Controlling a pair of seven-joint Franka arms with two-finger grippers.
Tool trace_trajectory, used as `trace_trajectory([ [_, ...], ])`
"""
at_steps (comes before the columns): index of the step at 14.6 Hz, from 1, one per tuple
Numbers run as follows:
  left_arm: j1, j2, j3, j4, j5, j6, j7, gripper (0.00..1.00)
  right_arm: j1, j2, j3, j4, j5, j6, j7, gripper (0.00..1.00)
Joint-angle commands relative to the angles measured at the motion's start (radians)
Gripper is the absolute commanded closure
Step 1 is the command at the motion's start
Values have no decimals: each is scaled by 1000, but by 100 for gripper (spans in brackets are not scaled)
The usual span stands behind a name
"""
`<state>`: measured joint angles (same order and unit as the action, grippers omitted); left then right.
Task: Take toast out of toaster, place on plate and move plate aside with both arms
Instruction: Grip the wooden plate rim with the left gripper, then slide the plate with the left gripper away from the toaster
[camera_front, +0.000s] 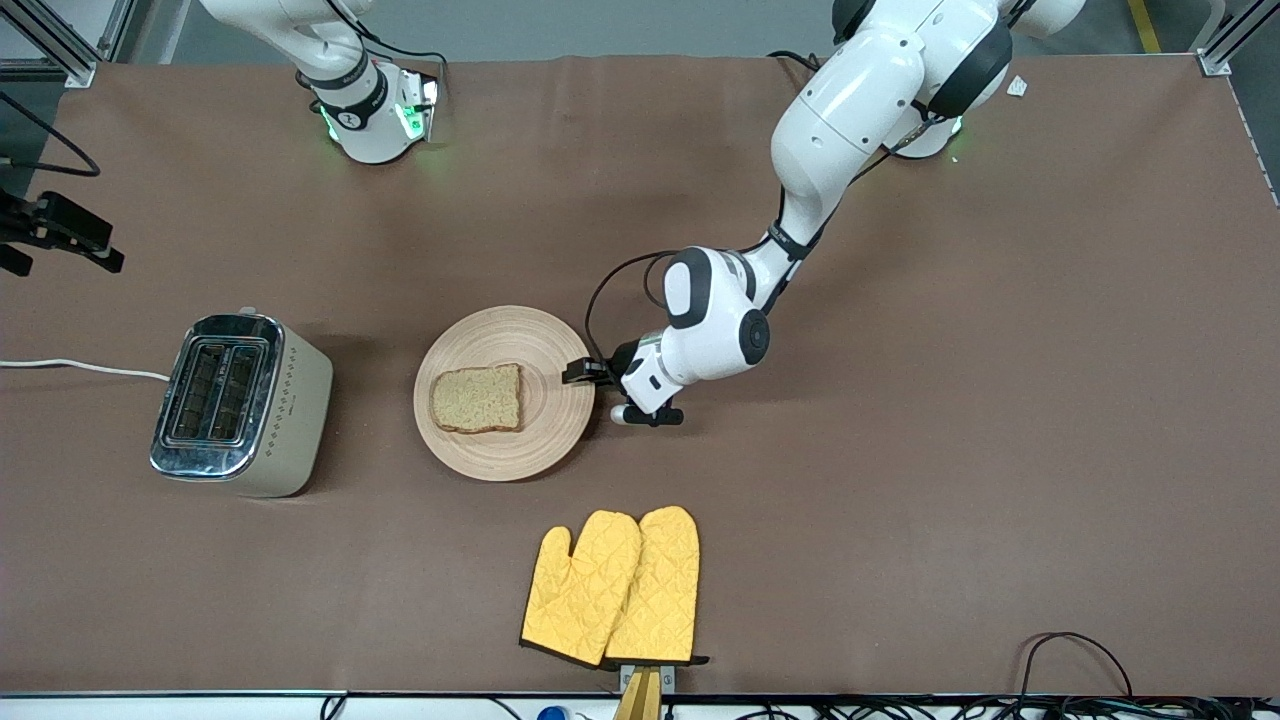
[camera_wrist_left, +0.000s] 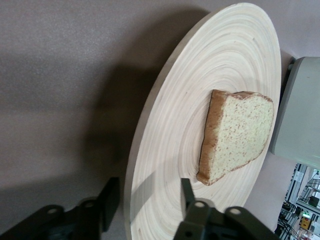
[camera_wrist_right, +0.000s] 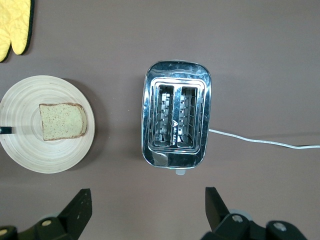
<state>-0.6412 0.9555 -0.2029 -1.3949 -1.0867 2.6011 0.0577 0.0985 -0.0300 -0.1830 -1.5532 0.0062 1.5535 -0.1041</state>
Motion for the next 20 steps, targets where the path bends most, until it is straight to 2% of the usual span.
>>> trace_trajectory([
  [1, -3, 11, -12, 25, -48, 13, 28, 95, -2, 1, 10, 39, -22, -21, 24, 0],
  [4, 0, 9, -13, 22, -53, 13, 95, 99, -34, 2, 28, 50, -15, -38, 49, 0],
  [6, 11, 0, -13, 19, -58, 13, 125, 99, -126, 4, 132, 50, -14, -36, 50, 0],
  [7, 18, -14, -13, 14, -61, 8, 131, 99, -147, 4, 164, 51, -15, -36, 50, 0],
  [9, 62, -95, -15, -41, -59, -22, 134, 99, -155, 5, 171, 53, -8, -35, 50, 0],
  [12, 184, -173, -29, -85, -51, -201, 172, 99, -145, 28, 169, 58, -6, -30, 50, 0],
  [16, 337, -242, -29, -179, -47, -361, 315, 99, -148, 32, 169, 58, -5, -33, 43, 0],
  [18, 467, -251, -27, -203, -44, -520, 401, 99, -141, 32, 171, 58, -5, -33, 46, 0],
  [20, 596, -247, -26, -203, 19, -668, 474, 99, -137, 32, 172, 56, 4, -33, 47, 0],
])
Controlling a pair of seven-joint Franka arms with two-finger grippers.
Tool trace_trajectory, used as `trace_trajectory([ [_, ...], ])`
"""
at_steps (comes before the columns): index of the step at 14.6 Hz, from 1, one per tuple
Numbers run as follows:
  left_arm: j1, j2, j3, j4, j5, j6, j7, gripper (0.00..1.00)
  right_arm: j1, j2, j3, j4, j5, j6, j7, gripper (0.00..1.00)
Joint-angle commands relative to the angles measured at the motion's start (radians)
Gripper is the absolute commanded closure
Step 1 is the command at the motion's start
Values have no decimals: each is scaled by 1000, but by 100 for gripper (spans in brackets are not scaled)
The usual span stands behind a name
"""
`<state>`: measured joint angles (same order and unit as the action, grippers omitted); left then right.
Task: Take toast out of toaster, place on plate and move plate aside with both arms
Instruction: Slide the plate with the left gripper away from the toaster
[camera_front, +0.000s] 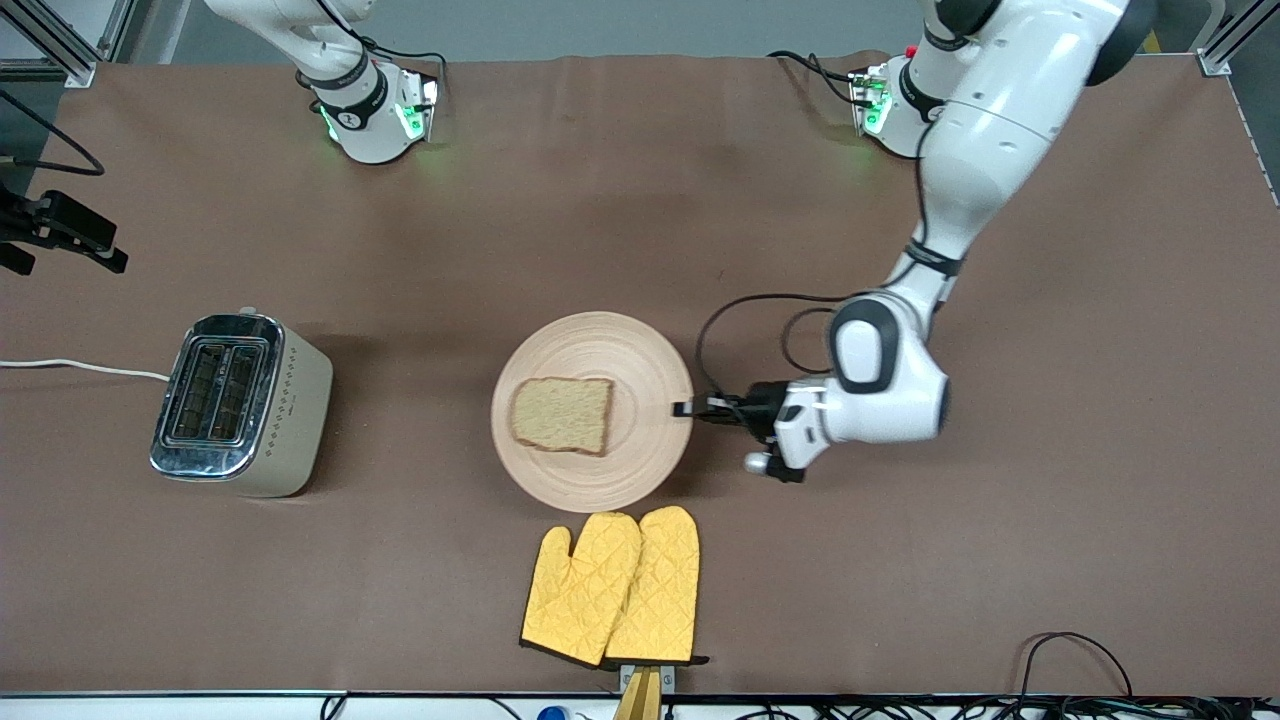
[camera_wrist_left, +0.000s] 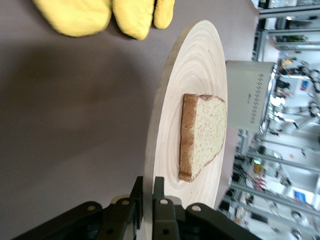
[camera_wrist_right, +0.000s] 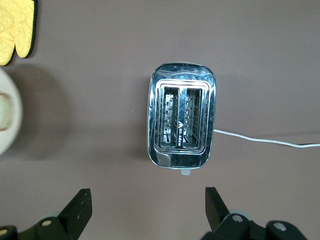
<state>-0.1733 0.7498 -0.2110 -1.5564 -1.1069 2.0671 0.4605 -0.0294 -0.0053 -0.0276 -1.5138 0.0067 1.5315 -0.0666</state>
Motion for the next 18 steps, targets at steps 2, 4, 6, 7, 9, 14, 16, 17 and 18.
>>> trace_trajectory([
  [2, 251, -38, -19, -34, 135, -241, 115, 99, -3, 7, 15, 15, 7, -11, 7, 0],
  [4, 358, -32, -19, -31, 188, -323, 179, 99, 0, 7, 15, 15, 7, -11, 7, 0],
  [6, 454, -18, -19, -27, 241, -355, 240, 99, 9, 7, 15, 15, 7, -11, 11, 0],
  [7, 500, -3, -19, -19, 278, -357, 254, 99, 14, 7, 15, 15, 7, -13, 17, 0],
  [9, 572, 41, -19, 13, 366, -367, 308, 99, 25, 4, 15, 18, 1, -11, 16, 0],
  [14, 704, 74, -18, 18, 430, -367, 363, 100, 28, 4, 14, 46, -13, -14, 5, 0],
  [16, 730, 101, -16, 18, 430, -367, 411, 100, 25, 4, 14, 46, -22, -16, 5, 0],
  [17, 738, 120, -16, 21, 429, -367, 431, 100, 22, 4, 12, 46, -22, -17, 4, 0],
  [18, 739, 132, -13, 33, 426, -367, 434, 99, 19, 2, 9, 49, -21, -25, 4, 0],
])
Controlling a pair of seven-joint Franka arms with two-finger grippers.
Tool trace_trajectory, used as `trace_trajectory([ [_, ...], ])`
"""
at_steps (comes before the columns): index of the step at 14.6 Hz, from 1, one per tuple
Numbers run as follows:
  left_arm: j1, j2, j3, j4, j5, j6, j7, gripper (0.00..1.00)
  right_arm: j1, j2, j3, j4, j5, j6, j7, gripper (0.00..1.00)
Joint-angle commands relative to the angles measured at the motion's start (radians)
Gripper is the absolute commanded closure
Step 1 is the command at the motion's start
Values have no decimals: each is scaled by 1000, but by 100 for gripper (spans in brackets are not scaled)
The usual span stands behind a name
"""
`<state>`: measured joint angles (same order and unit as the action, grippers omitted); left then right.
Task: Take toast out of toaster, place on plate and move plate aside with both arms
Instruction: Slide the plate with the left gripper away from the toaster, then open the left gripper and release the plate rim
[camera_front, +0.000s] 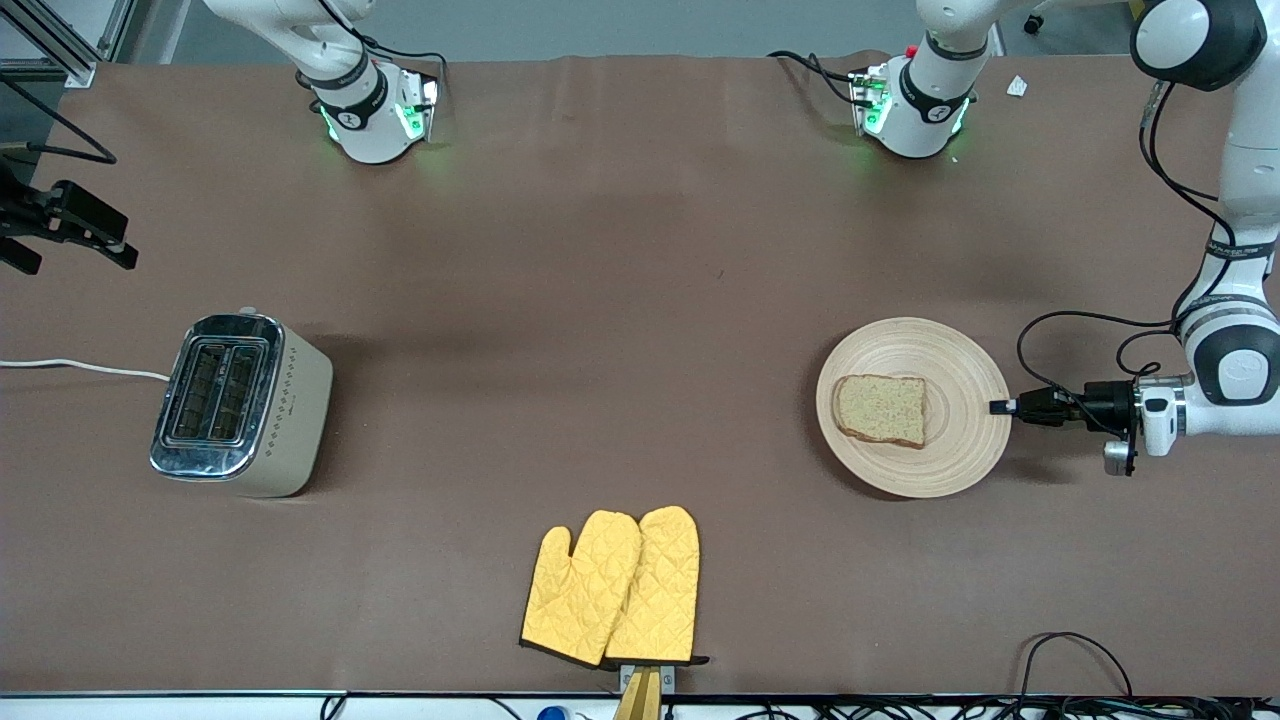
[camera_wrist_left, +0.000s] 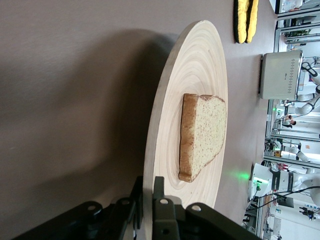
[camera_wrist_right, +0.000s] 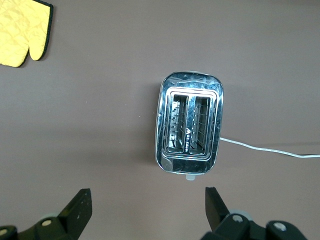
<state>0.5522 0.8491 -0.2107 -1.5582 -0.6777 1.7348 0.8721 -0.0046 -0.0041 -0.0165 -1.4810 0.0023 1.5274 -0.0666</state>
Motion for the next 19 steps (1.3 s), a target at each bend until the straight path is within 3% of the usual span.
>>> trace_trajectory([
  [1, 18, 34, -10, 38, -5, -35, 16, 98, -9, 3, -3, 19, -18, -35, 2, 0],
  [3, 20, 31, -10, 40, 1, -35, 8, 90, -8, 3, -3, 18, -18, -36, 1, 0],
  [5, 18, 30, -7, 69, 50, -35, 7, 57, 0, 1, -2, 18, -28, -68, 2, 0],
  [6, 18, 28, -7, 72, 96, -35, 2, 20, 1, 1, 1, 18, -56, -88, 2, 0],
  [7, 20, 24, -9, 75, 113, -35, 2, 0, 2, 1, 3, 18, -73, -87, 1, 0],
  [9, 18, 8, -7, 102, 141, -35, -8, 0, 0, 1, 3, 18, -71, -89, 2, 0],
  [13, 2, -71, -25, 167, 314, -60, -149, 0, -3, 1, 1, 18, -67, -90, 11, 0],
  [19, -191, -263, -45, 253, 585, -67, -324, 0, 0, 1, 1, 15, -67, -93, 16, 0],
])
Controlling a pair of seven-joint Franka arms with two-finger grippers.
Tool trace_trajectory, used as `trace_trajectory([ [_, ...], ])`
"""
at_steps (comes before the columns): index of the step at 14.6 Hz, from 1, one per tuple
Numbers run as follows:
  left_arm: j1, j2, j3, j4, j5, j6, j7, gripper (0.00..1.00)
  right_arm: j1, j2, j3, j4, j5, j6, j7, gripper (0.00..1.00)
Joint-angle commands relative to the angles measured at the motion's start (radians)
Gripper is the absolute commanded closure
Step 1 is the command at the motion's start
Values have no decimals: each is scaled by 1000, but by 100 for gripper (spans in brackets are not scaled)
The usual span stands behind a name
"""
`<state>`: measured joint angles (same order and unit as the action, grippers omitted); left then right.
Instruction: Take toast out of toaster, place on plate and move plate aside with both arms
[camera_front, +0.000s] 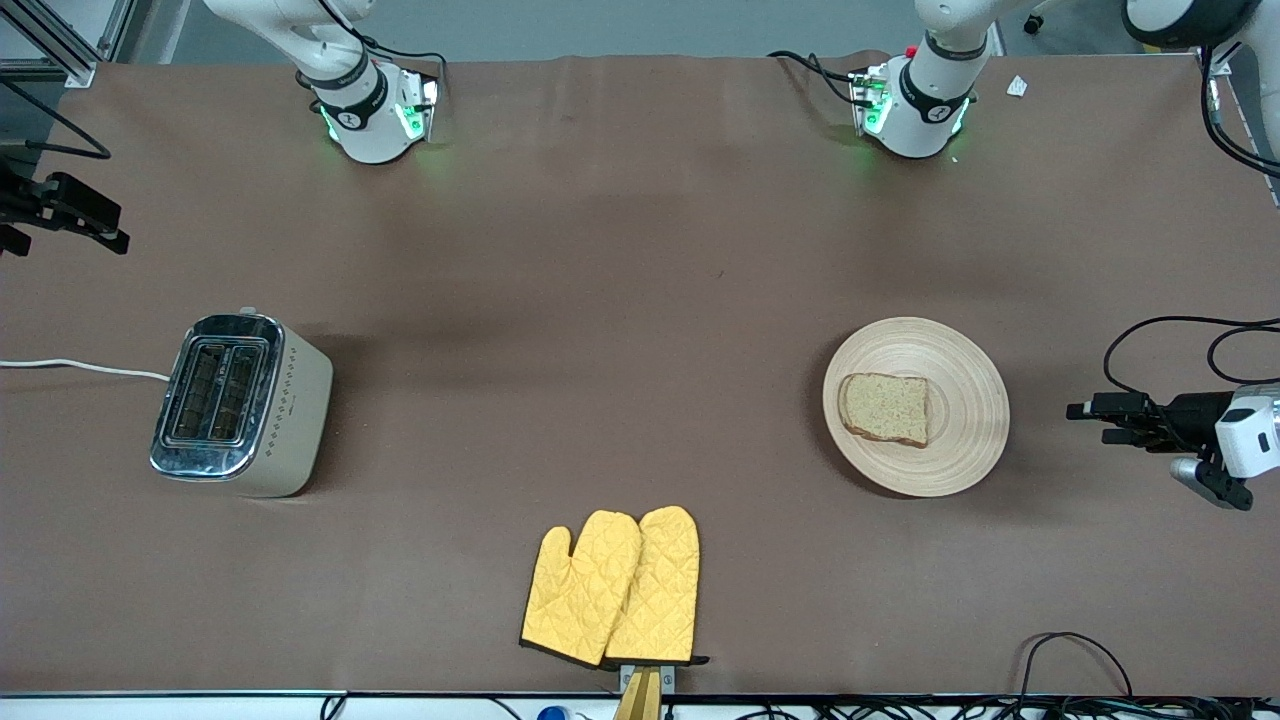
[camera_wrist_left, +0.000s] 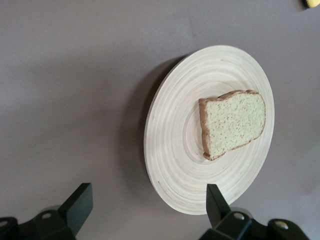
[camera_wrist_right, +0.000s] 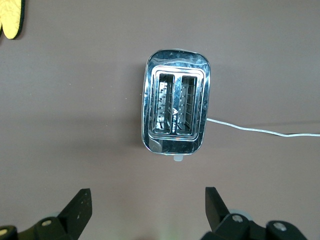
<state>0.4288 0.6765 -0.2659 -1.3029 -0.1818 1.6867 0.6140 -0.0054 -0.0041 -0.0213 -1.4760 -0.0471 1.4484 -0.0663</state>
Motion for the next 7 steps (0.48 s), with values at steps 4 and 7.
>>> trace_trajectory([
  [4, -183, -242, 10, -4, 196, -19, -134, 0, 5, 0, 9, 13, -16, -19, 17, 0],
  [7, -220, -348, 7, -9, 222, -60, -328, 0, 7, 1, 9, 13, -14, -17, 17, 0],
])
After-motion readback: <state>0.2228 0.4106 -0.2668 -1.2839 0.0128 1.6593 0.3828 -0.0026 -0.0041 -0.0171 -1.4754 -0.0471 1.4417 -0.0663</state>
